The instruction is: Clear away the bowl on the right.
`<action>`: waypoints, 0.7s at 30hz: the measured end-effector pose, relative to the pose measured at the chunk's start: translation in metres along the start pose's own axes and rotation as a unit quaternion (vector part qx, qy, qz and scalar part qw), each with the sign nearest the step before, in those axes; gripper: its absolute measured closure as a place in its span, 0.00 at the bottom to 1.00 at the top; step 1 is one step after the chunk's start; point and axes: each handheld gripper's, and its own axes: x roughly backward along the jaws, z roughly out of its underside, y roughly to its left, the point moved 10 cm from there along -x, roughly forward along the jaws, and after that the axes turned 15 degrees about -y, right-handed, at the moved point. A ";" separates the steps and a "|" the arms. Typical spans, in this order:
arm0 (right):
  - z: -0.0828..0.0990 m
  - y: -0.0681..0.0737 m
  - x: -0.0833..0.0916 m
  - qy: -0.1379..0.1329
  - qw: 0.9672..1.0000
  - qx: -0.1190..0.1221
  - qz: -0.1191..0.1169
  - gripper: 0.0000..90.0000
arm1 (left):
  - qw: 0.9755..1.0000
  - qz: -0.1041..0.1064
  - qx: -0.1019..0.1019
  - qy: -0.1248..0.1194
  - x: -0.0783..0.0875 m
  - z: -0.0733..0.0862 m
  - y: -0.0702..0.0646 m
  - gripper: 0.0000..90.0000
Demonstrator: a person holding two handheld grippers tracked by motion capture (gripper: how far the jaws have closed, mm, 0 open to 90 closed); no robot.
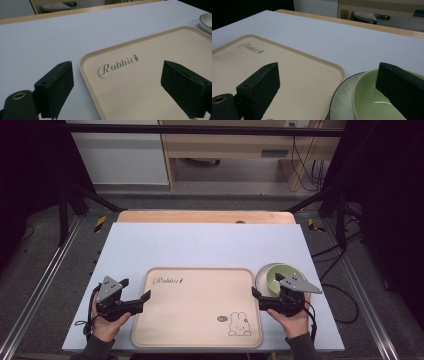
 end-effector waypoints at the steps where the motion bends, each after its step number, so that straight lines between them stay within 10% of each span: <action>1: 0.000 -0.001 0.000 0.000 1.000 -0.001 0.001 0.06 | 1.000 0.000 0.001 -0.001 0.000 0.000 0.000 0.12; 21: -0.005 -0.021 0.008 0.000 0.999 -0.011 0.030 0.06 | 1.000 -0.002 0.003 0.002 -0.001 0.001 0.002 0.12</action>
